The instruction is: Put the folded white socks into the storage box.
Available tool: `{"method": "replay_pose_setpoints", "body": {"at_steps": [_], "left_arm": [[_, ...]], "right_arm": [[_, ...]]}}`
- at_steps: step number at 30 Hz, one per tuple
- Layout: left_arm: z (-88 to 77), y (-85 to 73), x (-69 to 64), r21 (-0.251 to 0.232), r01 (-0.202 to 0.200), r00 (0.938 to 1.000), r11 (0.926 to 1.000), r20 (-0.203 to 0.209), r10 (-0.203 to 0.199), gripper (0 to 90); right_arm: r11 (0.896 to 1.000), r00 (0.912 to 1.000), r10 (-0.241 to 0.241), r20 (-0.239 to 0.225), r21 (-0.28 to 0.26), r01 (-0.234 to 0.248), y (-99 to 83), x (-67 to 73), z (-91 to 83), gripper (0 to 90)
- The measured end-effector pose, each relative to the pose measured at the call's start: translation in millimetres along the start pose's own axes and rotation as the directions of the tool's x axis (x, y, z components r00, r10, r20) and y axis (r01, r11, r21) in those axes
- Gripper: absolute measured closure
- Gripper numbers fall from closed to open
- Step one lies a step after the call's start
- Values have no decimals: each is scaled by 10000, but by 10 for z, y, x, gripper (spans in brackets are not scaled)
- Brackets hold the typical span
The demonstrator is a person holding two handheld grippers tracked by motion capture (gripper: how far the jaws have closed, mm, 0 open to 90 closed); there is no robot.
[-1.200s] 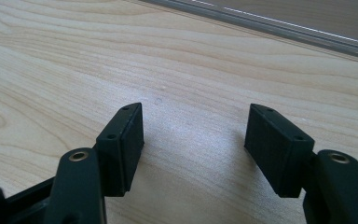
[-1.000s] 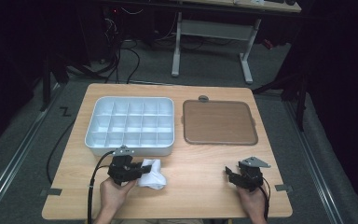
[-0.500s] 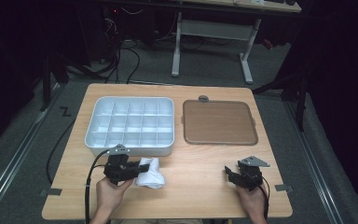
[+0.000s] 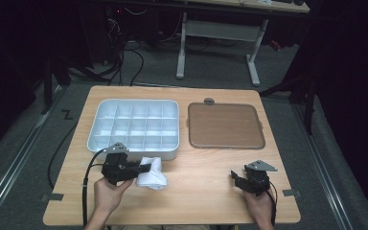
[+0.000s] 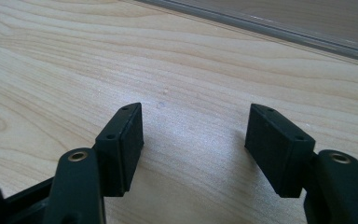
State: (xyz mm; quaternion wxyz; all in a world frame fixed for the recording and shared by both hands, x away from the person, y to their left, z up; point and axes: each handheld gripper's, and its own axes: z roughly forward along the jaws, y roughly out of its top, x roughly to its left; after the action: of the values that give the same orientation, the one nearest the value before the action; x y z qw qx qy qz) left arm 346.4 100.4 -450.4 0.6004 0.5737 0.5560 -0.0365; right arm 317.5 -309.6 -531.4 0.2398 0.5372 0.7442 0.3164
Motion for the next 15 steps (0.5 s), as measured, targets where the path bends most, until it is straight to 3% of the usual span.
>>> {"method": "replay_pose_setpoints", "body": {"at_steps": [15], "left_arm": [[-33, 193, -48, -168, -98, 9999, 9998, 63, 99, 728]], "right_arm": [[10000, 10000, -72, -35, 4, 72, 1, 0, 2, 364]]}}
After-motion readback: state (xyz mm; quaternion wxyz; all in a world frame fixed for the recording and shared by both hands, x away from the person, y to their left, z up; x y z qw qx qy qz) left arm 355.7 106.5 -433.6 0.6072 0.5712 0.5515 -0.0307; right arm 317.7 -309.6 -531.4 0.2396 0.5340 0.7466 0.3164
